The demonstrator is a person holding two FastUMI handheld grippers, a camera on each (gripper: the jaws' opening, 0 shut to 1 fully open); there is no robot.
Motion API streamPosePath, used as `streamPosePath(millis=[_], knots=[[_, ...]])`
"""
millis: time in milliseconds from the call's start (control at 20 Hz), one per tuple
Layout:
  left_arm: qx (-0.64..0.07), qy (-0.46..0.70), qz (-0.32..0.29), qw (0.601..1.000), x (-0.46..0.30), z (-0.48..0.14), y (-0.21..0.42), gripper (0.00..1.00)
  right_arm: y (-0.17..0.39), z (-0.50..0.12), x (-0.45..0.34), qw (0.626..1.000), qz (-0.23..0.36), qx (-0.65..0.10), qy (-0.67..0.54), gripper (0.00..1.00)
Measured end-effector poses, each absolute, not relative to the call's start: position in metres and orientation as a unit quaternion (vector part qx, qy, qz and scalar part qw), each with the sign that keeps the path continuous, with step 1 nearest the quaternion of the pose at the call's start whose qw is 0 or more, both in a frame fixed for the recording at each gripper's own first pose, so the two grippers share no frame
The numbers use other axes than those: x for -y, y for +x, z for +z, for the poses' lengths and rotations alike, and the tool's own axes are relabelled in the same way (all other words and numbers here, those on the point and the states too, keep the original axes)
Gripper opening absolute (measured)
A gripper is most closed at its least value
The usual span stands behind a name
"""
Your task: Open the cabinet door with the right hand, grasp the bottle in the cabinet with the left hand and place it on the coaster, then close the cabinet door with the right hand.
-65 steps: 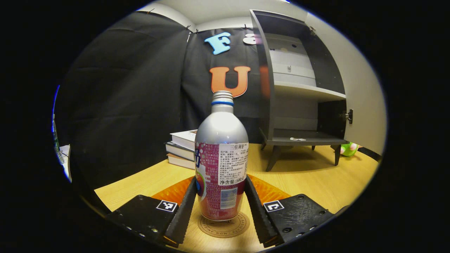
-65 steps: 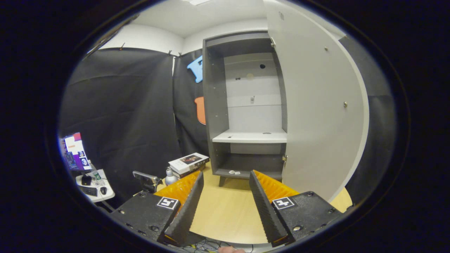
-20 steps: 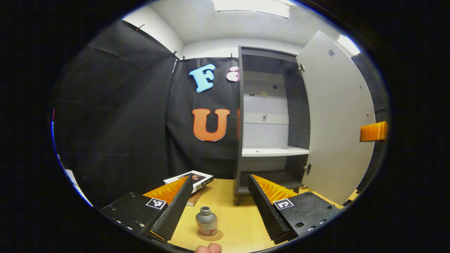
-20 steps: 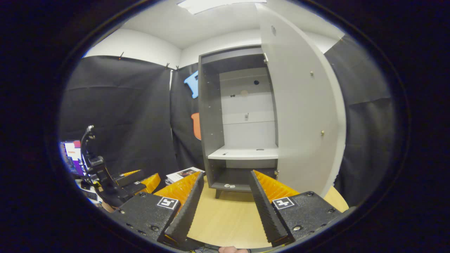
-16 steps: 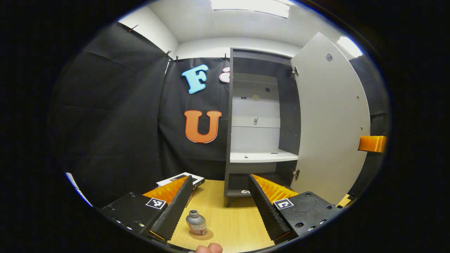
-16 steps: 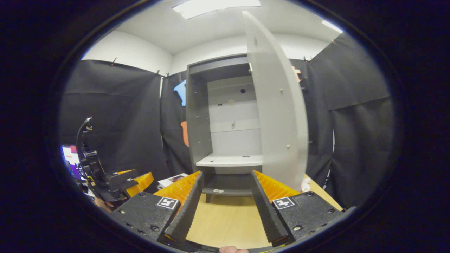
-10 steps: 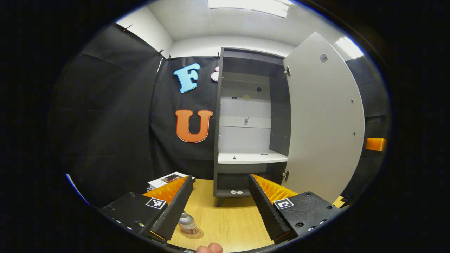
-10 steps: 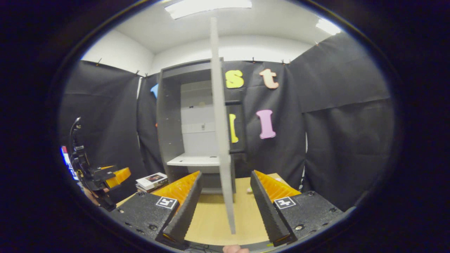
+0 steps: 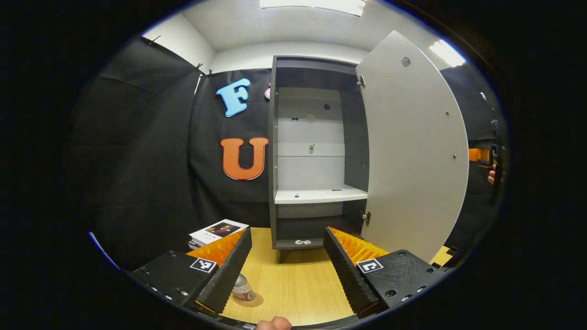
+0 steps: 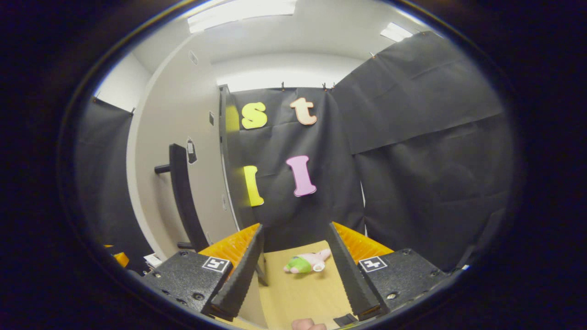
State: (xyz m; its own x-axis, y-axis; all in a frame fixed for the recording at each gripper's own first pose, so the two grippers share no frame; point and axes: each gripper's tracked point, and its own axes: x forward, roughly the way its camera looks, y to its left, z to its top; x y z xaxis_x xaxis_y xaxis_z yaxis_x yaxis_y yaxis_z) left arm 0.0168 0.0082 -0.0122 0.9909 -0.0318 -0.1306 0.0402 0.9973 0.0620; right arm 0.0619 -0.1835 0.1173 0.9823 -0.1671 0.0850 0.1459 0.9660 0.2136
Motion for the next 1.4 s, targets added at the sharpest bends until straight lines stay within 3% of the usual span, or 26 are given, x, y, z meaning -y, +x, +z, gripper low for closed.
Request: streamPosePath(millis=[600,900,1400], knots=[[-0.053,0.016,-0.017,0.998,-0.017,-0.005,0.009,0.95,0.082,0.126,0.144,0.991,-0.043,0.052,0.116,0.86],[-0.051,0.004,-0.021,0.998,-0.034,-0.007,0.005,0.95,0.071,0.117,0.067,0.994,-0.019,0.051,0.093,0.86],[-0.047,0.014,-0.013,0.999,-0.067,-0.004,0.006,0.95,0.101,0.124,-0.04,0.995,0.043,0.057,0.064,0.86]])
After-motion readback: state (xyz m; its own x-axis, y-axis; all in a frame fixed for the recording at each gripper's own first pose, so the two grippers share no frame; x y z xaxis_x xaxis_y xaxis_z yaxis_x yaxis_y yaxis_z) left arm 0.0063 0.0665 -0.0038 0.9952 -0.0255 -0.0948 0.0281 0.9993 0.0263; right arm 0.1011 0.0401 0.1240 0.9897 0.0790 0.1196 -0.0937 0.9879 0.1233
